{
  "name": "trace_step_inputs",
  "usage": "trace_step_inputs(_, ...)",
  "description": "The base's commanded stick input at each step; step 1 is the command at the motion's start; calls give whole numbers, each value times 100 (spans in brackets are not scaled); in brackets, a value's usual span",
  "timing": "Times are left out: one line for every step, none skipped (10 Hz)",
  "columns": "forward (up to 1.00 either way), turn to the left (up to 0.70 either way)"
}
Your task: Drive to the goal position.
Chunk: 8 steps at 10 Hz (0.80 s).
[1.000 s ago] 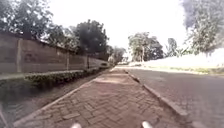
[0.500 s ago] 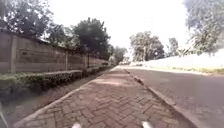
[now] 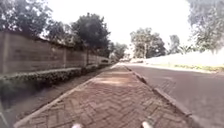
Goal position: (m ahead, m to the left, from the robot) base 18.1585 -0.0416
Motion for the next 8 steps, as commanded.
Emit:
trace_step_inputs(70, -32)
trace_step_inputs(70, 0)
trace_step_inputs(70, 0)
trace_step_inputs(70, 0)
trace_step_inputs(70, 0)
trace_step_inputs(70, 0)
trace_step_inputs(70, 0)
trace_step_inputs(70, 0)
